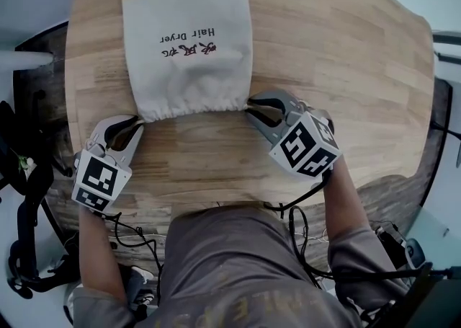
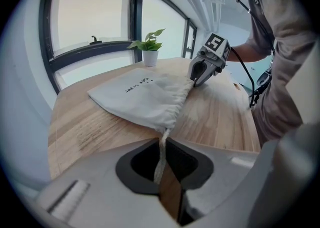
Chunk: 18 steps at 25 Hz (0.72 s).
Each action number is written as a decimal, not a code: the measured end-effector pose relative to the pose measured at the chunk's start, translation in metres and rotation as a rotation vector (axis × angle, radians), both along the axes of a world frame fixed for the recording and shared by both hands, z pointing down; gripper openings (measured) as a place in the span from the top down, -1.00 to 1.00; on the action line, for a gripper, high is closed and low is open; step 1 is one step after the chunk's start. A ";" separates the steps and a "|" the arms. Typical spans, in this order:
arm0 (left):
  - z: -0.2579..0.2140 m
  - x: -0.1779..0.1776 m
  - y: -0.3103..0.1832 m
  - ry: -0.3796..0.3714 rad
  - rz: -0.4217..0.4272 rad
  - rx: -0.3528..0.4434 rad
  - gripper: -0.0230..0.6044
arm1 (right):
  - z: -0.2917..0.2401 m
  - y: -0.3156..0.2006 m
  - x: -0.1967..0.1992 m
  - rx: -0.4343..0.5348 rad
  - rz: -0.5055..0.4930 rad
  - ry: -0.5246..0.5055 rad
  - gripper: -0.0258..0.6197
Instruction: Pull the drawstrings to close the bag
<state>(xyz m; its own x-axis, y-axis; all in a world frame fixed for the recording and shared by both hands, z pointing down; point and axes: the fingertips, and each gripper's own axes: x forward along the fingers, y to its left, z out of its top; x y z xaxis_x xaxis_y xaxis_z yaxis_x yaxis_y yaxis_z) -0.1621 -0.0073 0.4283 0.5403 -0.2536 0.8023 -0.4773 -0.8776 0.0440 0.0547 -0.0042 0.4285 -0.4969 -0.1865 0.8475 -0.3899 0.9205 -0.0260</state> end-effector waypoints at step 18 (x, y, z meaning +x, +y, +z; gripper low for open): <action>0.001 -0.002 -0.001 0.019 -0.028 -0.018 0.87 | 0.002 0.002 0.000 0.016 -0.015 0.007 0.74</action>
